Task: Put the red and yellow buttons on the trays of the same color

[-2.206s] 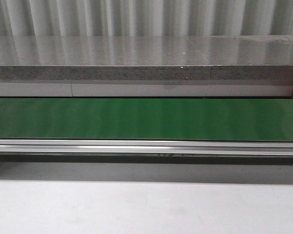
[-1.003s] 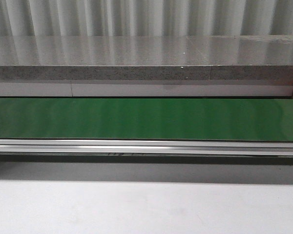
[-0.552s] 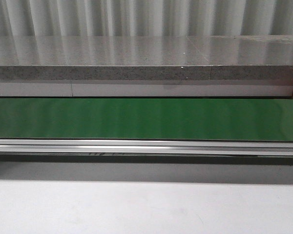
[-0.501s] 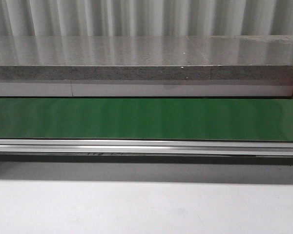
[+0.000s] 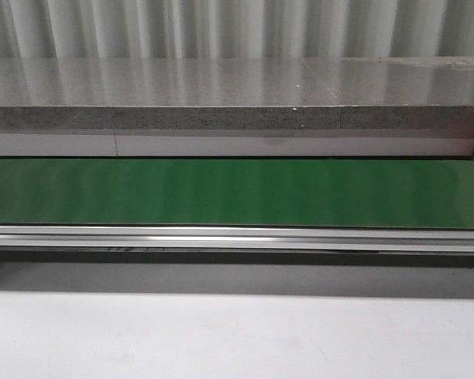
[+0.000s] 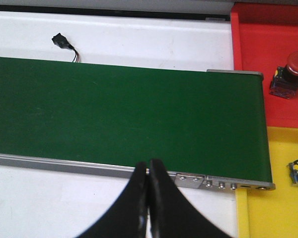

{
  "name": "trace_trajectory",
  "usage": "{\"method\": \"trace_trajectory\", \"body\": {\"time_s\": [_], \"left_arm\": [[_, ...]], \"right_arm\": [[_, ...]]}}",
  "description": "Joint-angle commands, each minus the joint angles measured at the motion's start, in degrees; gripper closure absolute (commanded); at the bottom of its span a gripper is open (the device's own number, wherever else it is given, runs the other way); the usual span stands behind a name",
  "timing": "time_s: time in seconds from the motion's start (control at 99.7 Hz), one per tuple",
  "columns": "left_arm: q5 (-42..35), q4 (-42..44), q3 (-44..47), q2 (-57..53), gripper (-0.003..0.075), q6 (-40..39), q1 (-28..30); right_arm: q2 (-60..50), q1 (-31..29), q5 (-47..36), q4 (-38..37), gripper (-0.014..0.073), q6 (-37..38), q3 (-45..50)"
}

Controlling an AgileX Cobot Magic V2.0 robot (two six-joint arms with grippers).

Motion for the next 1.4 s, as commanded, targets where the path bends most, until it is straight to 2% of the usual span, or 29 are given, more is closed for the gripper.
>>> {"method": "trace_trajectory", "body": {"time_s": [0.0,0.18,0.511,1.223,1.314,1.394], "left_arm": [[-4.49,-0.3,-2.65,1.7,0.0133,-0.7,1.52],[-4.58,-0.3,-5.81,6.9,0.0133,-0.7,4.32],[-4.58,-0.3,-9.9,14.64,0.0133,-0.2,4.39],[-5.95,0.32,-10.39,23.54,0.0136,-0.2,4.39],[-5.95,0.32,-10.39,24.05,0.0181,-0.2,4.39],[-5.95,0.41,-10.39,24.05,0.0281,0.38,4.39]], "right_arm": [[-0.4,-0.01,-3.1,0.1,0.0659,-0.47,-1.4],[-0.4,-0.01,-3.1,0.1,0.0659,-0.47,-1.4],[-0.4,-0.01,-3.1,0.1,0.0659,-0.47,-1.4],[-0.4,-0.01,-3.1,0.1,0.0659,-0.47,-1.4],[-0.4,-0.01,-3.1,0.1,0.0659,-0.47,-1.4],[-0.4,-0.01,-3.1,0.1,0.0659,-0.47,-1.4]]}}
